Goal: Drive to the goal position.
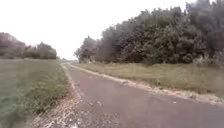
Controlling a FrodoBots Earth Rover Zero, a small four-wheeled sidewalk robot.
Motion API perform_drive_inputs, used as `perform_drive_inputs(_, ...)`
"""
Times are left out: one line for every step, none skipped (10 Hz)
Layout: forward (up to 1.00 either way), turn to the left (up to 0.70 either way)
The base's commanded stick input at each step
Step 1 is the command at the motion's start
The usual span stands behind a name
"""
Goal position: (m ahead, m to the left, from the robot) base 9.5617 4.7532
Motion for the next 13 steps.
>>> perform_drive_inputs(0.70, 0.00)
perform_drive_inputs(0.70, 0.00)
perform_drive_inputs(0.70, 0.14)
perform_drive_inputs(0.70, 0.14)
perform_drive_inputs(0.70, 0.14)
perform_drive_inputs(0.70, 0.14)
perform_drive_inputs(0.70, 0.14)
perform_drive_inputs(0.70, 0.14)
perform_drive_inputs(0.70, 0.14)
perform_drive_inputs(0.70, 0.13)
perform_drive_inputs(0.70, 0.12)
perform_drive_inputs(0.70, 0.06)
perform_drive_inputs(0.70, 0.01)
